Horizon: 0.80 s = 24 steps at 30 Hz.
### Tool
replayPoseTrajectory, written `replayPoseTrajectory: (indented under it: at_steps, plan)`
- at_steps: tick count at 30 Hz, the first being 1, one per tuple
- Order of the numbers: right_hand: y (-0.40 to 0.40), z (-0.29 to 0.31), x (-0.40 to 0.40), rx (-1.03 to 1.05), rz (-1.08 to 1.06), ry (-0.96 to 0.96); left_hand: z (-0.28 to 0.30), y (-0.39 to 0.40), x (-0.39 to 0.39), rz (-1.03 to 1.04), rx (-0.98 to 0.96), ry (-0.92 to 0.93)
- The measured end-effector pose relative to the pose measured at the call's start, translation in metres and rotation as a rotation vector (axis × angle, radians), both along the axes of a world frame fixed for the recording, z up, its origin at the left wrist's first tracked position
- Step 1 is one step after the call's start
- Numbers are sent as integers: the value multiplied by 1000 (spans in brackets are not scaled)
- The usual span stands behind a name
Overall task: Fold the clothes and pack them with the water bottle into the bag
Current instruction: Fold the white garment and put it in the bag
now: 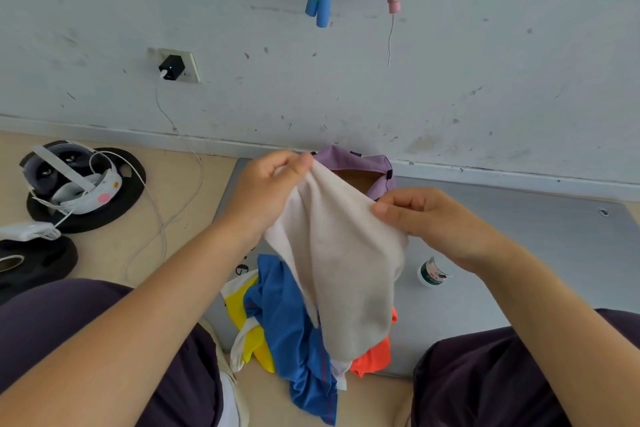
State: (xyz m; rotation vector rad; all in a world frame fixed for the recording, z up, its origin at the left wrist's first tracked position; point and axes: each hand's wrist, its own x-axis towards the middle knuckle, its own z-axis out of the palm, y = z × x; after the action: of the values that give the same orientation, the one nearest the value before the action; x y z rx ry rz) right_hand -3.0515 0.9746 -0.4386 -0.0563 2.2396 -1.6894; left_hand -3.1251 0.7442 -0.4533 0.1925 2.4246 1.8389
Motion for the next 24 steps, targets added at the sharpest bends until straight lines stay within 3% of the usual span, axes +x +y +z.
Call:
replayPoseTrajectory:
  at_steps: [3,8,11,15,21,24]
  plan:
    - [-2,1,1,-27,6,43,-2,1,1,31,-77,21]
    - [-13,-6,2,-134,21,69,-2,16,21,-472,-39,-155]
    - [-13,-6,2,-129,41,80,-2,16,23,-545,-141,-131]
    - [-8,-7,2,-105,40,23,-1,12,16,-432,-106,-14]
    - [-1,-2,0,-33,56,19,-1,4,4,202,74,-85]
    - [-4,-4,1,-65,64,34,-1,4,6,129,46,-66]
